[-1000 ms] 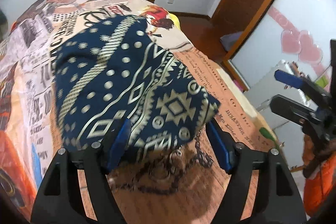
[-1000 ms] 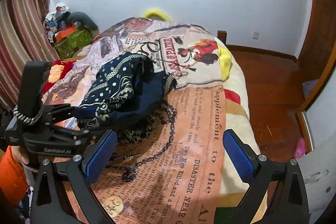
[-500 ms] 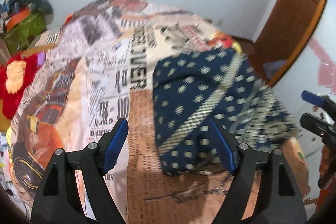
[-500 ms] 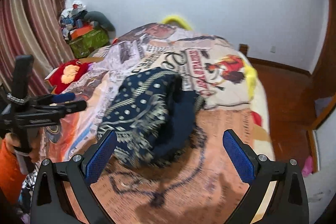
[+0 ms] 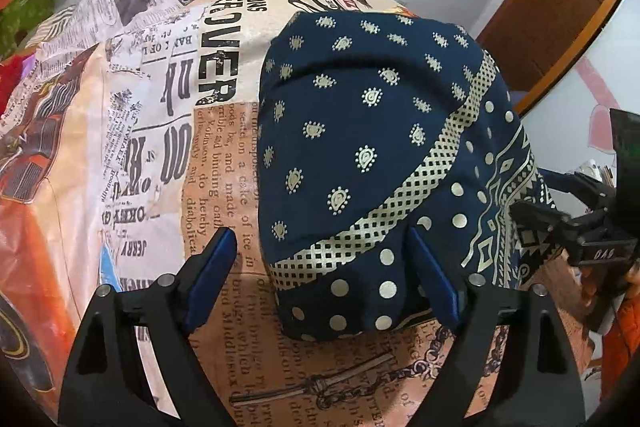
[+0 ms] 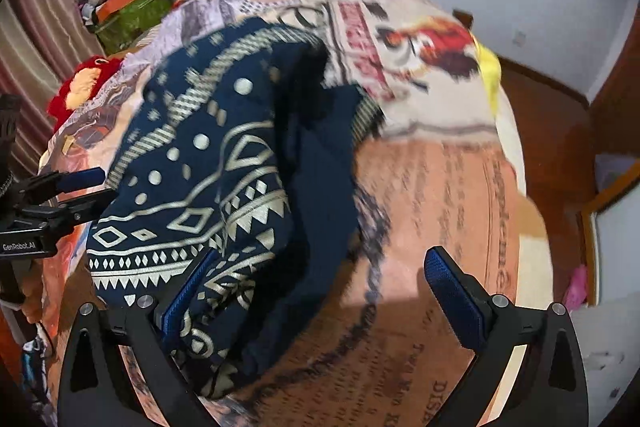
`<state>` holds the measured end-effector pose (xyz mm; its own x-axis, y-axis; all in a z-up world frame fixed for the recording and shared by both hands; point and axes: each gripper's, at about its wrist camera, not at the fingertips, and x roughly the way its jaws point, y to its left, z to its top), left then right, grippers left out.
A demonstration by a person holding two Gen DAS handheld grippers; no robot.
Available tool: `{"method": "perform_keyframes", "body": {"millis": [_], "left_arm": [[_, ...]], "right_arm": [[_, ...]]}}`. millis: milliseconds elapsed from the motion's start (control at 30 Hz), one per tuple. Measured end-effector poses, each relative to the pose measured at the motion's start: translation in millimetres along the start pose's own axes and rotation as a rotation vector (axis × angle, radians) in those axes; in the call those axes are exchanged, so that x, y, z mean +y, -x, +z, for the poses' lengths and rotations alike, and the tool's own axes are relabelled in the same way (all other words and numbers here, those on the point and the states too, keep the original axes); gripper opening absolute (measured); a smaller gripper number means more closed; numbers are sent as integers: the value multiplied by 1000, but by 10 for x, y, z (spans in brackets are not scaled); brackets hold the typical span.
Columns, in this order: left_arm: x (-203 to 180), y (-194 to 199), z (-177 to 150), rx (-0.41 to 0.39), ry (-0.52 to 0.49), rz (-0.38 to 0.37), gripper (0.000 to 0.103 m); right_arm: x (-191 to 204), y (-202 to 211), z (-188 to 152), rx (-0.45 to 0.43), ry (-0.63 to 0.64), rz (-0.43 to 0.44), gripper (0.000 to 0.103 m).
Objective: Fold large clothes
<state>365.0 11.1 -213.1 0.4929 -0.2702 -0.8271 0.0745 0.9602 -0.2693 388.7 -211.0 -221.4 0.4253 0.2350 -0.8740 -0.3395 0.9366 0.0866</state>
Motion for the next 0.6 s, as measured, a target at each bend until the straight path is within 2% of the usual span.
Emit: {"method": "perform_keyframes", "body": {"millis": [167,333,467,533,600], "left_arm": [[11,-6,-19,-10,10,-1,89],[-35,6,-39,-21,-12,21,90],[-55,16,-39,-26,-32,37,89],[-63,26,-46,-32,-44,45,89],[-75,35,-53,-39,-64,56,89]], "right_arm": [[16,178,62,-23,25,-6,101],[251,336,431,-116,69,32,101],[446,193,792,-134,56,76,101],[504,22,959,-112,38,87,101],[518,-157,1066,-85,27,63,101]]}}
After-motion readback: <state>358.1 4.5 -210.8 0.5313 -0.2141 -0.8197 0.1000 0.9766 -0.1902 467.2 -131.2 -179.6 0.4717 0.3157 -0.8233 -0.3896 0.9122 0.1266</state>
